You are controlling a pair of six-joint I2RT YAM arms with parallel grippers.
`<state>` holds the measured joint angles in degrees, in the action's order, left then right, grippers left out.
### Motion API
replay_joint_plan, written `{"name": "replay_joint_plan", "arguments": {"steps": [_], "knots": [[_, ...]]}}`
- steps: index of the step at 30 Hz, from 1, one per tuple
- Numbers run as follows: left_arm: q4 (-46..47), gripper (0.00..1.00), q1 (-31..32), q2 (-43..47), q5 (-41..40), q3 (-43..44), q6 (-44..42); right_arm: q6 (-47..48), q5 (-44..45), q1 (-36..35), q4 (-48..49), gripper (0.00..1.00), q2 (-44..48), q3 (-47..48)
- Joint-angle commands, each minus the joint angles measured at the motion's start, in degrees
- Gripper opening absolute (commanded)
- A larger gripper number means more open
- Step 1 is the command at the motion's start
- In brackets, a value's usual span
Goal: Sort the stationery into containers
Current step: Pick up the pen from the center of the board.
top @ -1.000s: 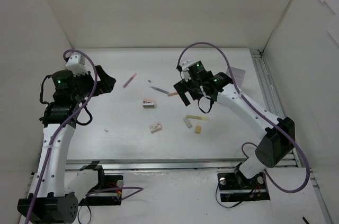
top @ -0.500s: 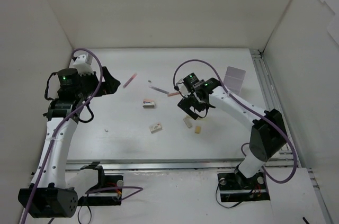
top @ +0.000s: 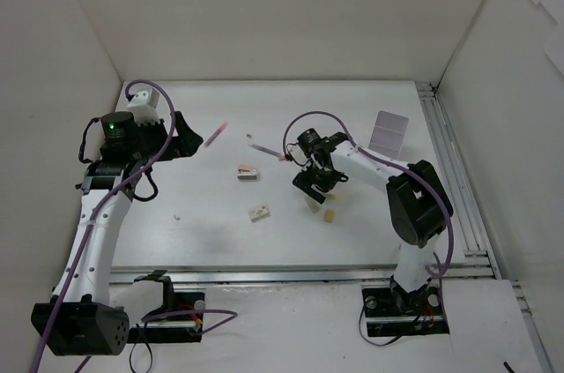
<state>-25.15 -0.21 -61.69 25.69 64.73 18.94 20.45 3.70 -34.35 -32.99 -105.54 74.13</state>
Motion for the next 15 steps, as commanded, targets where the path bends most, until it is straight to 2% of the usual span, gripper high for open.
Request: {"name": "replay_joint_plan", "arguments": {"steps": [1,6,15], "knots": [[1.94,1.00,0.21,0.52,0.24,2.33,-1.27,1.53,-3.26,1.64,0.47,0.85,-0.19,0.66],[1.07,1.00,0.21,-0.62,-0.03,2.86,-1.27,1.52,-6.08,3.23,2.13,0.71,-1.16,0.32],[6.07,1.00,0.73,-1.24,3.57,-1.53,-0.39,0.12,-8.36,2.97,6.36,0.70,-5.11,0.67]]}}
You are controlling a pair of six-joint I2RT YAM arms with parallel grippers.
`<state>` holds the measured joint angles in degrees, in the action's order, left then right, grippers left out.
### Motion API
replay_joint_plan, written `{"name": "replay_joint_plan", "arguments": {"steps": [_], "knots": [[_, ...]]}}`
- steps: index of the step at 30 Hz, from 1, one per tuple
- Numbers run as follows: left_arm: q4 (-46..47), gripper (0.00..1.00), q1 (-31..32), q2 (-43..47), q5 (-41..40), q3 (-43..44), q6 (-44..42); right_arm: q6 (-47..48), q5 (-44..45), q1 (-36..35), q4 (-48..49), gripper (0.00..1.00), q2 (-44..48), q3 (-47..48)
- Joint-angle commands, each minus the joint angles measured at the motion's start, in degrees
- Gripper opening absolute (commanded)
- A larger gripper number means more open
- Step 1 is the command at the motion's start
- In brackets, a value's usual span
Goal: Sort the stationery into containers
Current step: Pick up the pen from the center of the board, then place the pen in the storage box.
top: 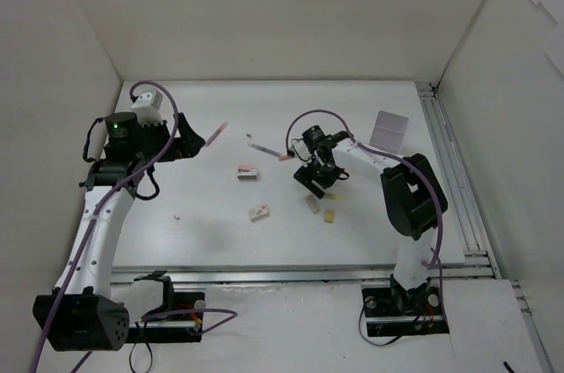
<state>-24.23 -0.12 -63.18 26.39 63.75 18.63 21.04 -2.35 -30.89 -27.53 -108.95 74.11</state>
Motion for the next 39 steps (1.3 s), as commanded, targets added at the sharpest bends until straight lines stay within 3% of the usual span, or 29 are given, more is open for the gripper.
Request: {"name": "replay_joint_plan", "arguments": {"steps": [1,7,13,19,24,29,33,36,39], "knots": [[5.94,1.00,0.65,0.51,2.79,-1.68,-0.09,-0.73,-2.57,-0.74,1.16,0.69,-2.06,0.69],[9.45,1.00,2.31,1.83,-0.02,-5.64,0.61,-1.35,-0.29,-2.50,3.53,0.62,-3.91,-0.45],[11.66,1.00,3.37,3.67,-0.90,-8.90,0.96,-1.79,1.29,-2.85,6.44,0.18,-4.17,-2.03],[11.83,1.00,3.90,5.52,-0.37,-10.22,0.62,-1.26,-1.69,-2.59,6.61,0.01,-2.24,-3.61],[12.01,1.00,4.43,6.75,-3.27,-11.10,0.53,-1.26,-1.08,-2.33,8.54,0.00,0.83,-3.88],[9.03,1.00,4.43,7.02,-4.16,-9.08,-0.96,-0.74,0.06,-2.50,15.03,0.00,11.02,-4.23],[9.37,1.00,4.43,6.66,-4.16,-8.73,-1.32,-2.65,6.38,-1.54,31.87,0.00,20.60,-10.53],[8.76,1.00,4.43,5.18,-4.51,-8.03,-1.49,-6.33,9.20,1.27,51.70,0.00,28.32,-16.86],[9.02,1.00,4.43,4.29,-4.77,-7.24,-1.58,-7.33,17.25,3.82,64.92,0.00,30.45,-21.97]]}}
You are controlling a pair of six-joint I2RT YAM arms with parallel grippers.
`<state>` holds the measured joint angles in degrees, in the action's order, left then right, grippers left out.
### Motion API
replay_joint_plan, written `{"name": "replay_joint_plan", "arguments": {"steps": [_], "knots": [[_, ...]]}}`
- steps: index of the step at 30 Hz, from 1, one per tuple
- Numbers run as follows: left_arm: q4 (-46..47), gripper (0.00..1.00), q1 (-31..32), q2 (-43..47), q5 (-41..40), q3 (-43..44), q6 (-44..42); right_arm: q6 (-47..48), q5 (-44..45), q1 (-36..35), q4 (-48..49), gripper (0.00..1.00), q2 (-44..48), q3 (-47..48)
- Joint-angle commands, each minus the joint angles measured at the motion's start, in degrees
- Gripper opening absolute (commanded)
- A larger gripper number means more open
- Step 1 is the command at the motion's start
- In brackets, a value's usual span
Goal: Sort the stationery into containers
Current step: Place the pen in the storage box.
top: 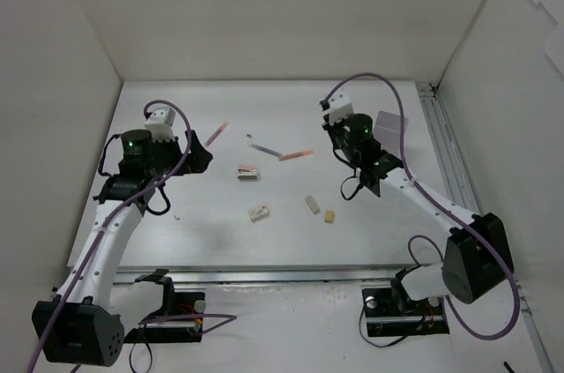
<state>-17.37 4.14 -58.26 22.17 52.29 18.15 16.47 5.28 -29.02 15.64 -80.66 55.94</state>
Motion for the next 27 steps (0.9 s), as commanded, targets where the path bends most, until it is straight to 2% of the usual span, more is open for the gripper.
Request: {"name": "replay_joint_plan", "arguments": {"steps": [1,2,5,6,11,21,27], "knots": [[2.16,1.00,0.16,-1.41,-0.55,4.31,-1.10,-2.76,12.36,2.47,24.24,0.00,2.09,-4.43],[2.33,1.00,0.16,-1.77,-0.47,4.57,-1.10,-2.85,17.17,2.82,26.35,0.00,1.91,-4.87],[2.95,1.00,0.16,-3.09,-0.38,5.10,-1.01,-1.88,23.61,3.96,36.02,0.00,0.77,-6.98],[3.47,1.00,0.16,-3.26,-0.29,4.84,-1.01,-1.88,24.86,4.40,40.39,0.00,-0.01,-7.51],[4.09,1.00,0.16,-4.49,-0.90,4.66,0.04,-0.56,26.89,8.88,47.89,0.00,-4.15,-4.98],[4.27,1.00,1.22,-4.58,-2.93,4.05,0.92,-5.84,21.09,19.16,50.19,0.00,-8.71,-4.62],[3.92,1.00,1.75,-6.51,-3.63,5.10,0.66,-6.01,18.46,21.19,50.45,0.00,-12.05,-2.24]]}}
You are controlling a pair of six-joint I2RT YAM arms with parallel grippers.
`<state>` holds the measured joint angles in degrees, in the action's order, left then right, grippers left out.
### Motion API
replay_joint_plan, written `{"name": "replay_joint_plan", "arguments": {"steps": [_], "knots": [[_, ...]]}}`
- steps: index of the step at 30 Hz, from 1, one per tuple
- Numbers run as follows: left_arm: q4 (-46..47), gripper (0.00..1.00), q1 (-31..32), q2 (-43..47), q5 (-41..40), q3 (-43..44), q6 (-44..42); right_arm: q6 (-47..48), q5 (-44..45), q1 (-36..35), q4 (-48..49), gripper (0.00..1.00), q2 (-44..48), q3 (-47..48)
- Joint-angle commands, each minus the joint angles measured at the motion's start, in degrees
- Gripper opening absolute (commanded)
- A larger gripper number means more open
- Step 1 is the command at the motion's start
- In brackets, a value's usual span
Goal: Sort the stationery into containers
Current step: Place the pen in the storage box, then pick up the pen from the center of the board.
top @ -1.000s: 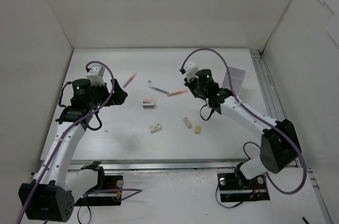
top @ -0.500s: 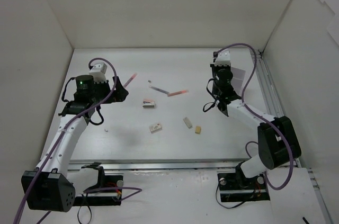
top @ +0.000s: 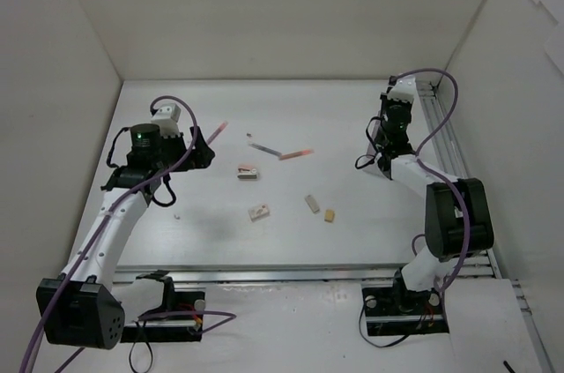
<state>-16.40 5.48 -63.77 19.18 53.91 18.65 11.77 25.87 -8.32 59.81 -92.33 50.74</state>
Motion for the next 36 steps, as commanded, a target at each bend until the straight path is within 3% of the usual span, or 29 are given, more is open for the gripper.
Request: {"name": "replay_joint_plan", "arguments": {"steps": [1,9,15,18,19,24,27,30,33,36], "knots": [[2.78,1.00,0.94,-1.36,-0.81,3.92,0.24,-2.44,-2.75,0.58,6.37,0.00,-0.82,2.96],[0.85,1.00,0.94,-4.61,-2.22,6.12,-0.64,-4.48,-3.02,1.90,9.62,0.02,-5.93,2.61],[1.11,1.00,0.94,-6.45,-2.57,6.73,-0.81,-5.61,-2.40,1.99,9.97,0.14,-4.09,-0.02],[1.20,1.00,0.94,-7.68,-2.57,7.43,-0.73,-7.46,-1.87,1.90,9.89,0.34,-1.63,-2.31],[1.20,1.00,0.94,-7.95,-2.66,7.96,-0.64,-7.81,-1.87,1.81,9.89,0.47,-1.10,-3.27],[-0.29,1.00,0.94,-10.50,-3.18,10.51,-2.30,-8.25,-2.14,1.81,9.71,0.69,4.35,-5.56],[-1.08,1.00,0.94,-12.16,-3.10,12.79,-6.15,-7.56,-4.15,0.76,9.45,0.98,9.26,-7.93],[-3.80,1.00,0.94,-16.55,-3.88,19.01,-10.90,-9.47,-8.36,-0.47,4.37,0.98,15.15,-7.51],[-6.36,1.00,0.94,-21.92,-1.09,23.51,-12.41,-16.14,-16.76,-0.65,-11.61,0.98,18.59,-1.91],[-6.10,1.00,-0.55,-26.22,4.97,26.94,-15.22,-14.69,-22.42,-3.62,-28.74,0.98,17.55,6.08]]}}
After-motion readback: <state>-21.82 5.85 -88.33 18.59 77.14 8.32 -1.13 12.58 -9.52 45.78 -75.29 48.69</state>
